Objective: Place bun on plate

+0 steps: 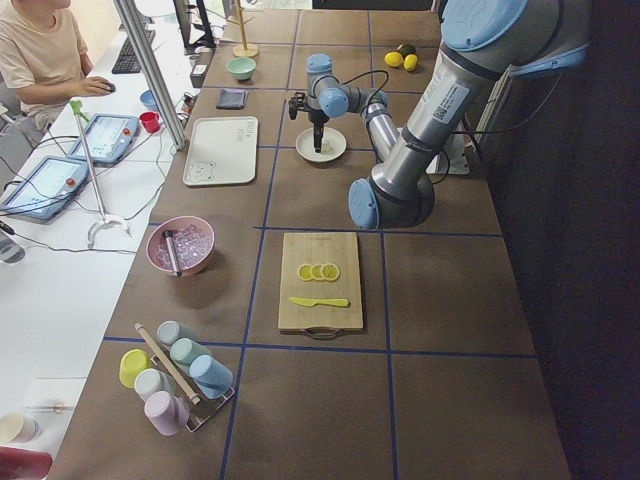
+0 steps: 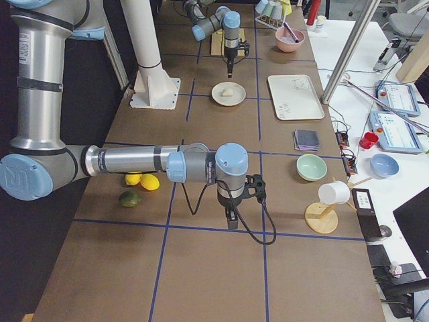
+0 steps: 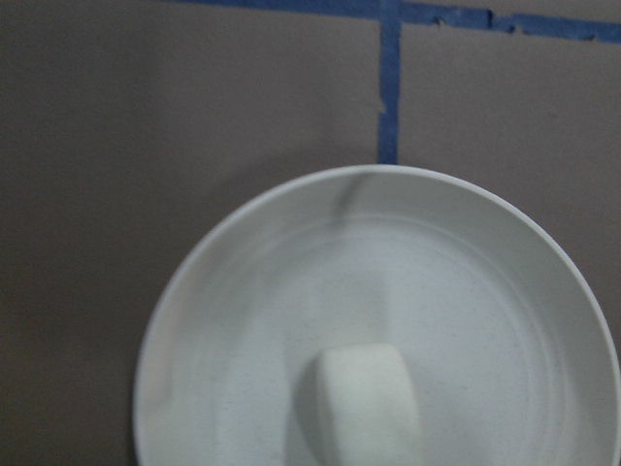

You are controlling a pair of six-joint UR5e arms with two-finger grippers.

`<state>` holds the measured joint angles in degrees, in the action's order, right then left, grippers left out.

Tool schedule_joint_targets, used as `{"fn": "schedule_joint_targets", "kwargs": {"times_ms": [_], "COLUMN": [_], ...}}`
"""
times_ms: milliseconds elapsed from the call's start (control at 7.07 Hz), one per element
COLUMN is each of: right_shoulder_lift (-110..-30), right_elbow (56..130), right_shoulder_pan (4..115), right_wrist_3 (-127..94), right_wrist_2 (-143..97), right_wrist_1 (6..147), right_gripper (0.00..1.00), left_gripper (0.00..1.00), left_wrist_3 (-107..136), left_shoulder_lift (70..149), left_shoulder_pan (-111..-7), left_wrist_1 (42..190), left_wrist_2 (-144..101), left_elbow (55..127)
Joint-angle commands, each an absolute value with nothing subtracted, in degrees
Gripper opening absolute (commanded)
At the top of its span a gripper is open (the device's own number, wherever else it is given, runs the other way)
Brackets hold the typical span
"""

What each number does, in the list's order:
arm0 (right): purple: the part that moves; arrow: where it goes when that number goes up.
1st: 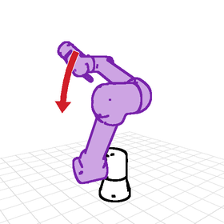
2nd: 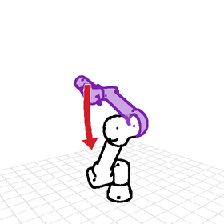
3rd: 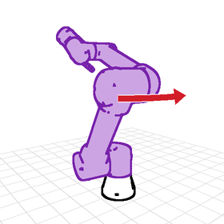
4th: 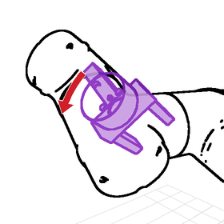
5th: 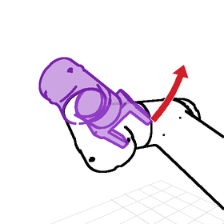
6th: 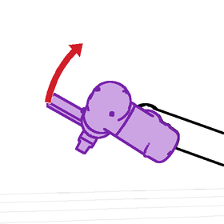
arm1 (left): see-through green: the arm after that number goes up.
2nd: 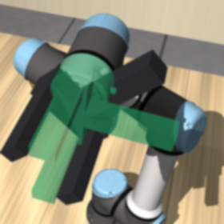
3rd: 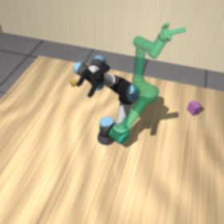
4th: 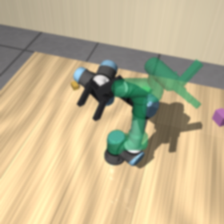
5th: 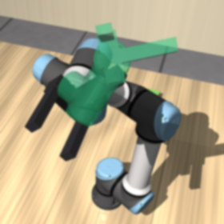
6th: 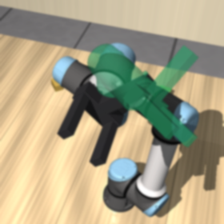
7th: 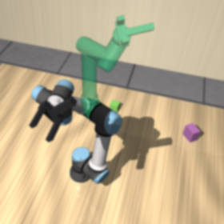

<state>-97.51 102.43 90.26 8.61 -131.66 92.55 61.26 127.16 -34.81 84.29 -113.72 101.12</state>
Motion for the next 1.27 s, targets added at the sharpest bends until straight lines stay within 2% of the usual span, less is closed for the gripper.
{"fn": "schedule_joint_targets", "kwargs": {"times_ms": [0,283,424,848,1131], "right_shoulder_lift": [-97.47,-97.47,-97.56,-97.56,-97.56], "right_elbow": [102.39,102.13,102.13,101.95,101.95], "right_shoulder_pan": [90.26,90.18,90.18,90.18,90.18], "right_wrist_3": [8.61,8.61,8.61,8.70,8.70], "right_wrist_2": [-131.66,-131.66,-131.66,-131.66,-131.66], "right_wrist_1": [92.55,92.55,92.55,92.55,92.55], "right_gripper": [1.00,1.00,1.00,1.00,1.00], "left_gripper": [1.00,1.00,1.00,1.00,1.00], "left_wrist_3": [39.14,13.39,2.40,-16.65,-16.96], "left_shoulder_lift": [112.57,99.20,95.31,89.84,84.84], "left_shoulder_pan": [-48.79,-64.43,-72.95,-89.08,-93.41], "left_wrist_1": [81.74,81.74,81.22,81.38,81.39], "left_wrist_2": [-124.84,-129.80,-129.99,-135.59,-135.62], "left_elbow": [109.75,110.31,107.43,96.36,96.85]}}
